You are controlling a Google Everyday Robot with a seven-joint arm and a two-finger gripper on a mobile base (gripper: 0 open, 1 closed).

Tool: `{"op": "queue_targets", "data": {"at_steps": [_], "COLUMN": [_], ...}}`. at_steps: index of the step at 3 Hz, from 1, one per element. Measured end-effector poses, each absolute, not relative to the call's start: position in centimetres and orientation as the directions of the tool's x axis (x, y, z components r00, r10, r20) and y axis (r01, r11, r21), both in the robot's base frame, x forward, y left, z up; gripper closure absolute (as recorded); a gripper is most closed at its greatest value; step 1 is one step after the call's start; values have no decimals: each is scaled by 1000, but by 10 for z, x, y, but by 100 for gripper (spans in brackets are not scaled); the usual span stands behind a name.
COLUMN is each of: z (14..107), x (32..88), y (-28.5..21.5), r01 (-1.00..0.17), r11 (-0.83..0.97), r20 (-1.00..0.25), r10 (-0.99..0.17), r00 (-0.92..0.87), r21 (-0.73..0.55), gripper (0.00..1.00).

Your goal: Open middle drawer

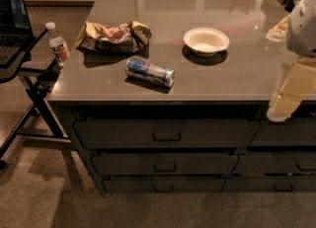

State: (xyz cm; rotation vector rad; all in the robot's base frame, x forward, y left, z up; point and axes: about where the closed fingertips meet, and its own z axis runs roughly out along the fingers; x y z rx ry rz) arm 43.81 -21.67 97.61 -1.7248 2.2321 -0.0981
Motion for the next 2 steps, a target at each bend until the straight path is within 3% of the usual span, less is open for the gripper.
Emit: {"op": "queue_targets", "data": {"at_steps": [2], "z": [954], "x": [433], "y": [-212], "r01": [-938], "r11": [250], "r20": [-236], "r10": [-952], "r00": [-194], "r21": [-240], "gripper": [0]}}
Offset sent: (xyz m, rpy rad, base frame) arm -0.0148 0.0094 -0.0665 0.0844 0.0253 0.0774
